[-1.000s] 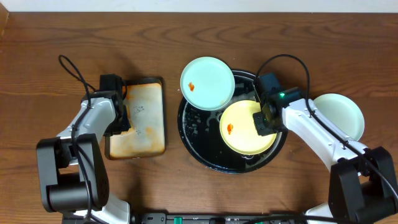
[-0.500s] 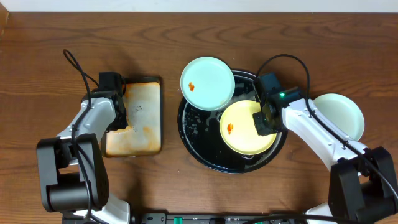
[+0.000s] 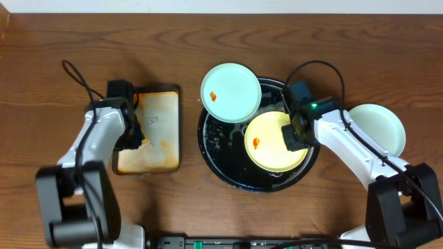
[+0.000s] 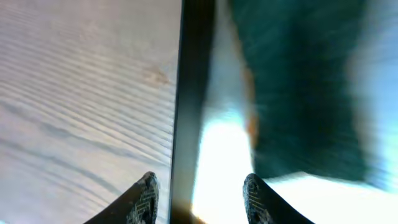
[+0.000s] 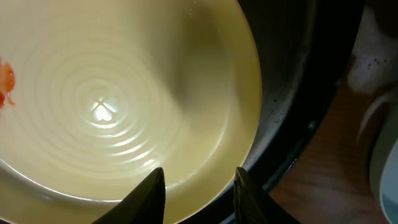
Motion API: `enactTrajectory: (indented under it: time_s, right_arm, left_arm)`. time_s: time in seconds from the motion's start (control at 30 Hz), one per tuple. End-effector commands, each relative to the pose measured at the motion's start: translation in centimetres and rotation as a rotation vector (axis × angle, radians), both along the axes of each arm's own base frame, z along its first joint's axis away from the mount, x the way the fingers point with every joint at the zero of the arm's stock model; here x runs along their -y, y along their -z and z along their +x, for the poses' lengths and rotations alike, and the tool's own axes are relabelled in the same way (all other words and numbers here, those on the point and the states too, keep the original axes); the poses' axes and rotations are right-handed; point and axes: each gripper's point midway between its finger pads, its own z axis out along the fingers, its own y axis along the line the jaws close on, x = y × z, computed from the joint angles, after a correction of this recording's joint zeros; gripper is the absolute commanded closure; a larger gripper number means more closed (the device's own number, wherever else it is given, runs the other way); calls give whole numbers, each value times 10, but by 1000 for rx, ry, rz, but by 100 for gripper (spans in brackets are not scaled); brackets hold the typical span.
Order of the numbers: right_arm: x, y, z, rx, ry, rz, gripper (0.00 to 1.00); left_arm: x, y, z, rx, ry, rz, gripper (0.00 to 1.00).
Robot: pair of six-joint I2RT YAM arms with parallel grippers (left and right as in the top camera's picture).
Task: Clean dirty plates on tray and stack at the side
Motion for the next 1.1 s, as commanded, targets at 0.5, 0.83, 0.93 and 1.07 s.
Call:
enactTrajectory:
  time_s: [0.5, 0.83, 0.93, 1.07]
  right_arm:
    - [-42, -3, 8, 10, -45, 235, 66]
    - [-42, -2, 6, 0, -38, 239, 66]
    - [-41, -2, 4, -10, -37, 235, 66]
    - [-41, -2, 3, -14, -37, 233, 66]
  left_arm:
    - [87, -72, 17, 312, -45, -516, 36]
    - [48, -9, 25, 185, -259, -322, 43]
    - [36, 6, 21, 144, -310, -250, 49]
    - [24, 16, 22, 136, -336, -185, 50]
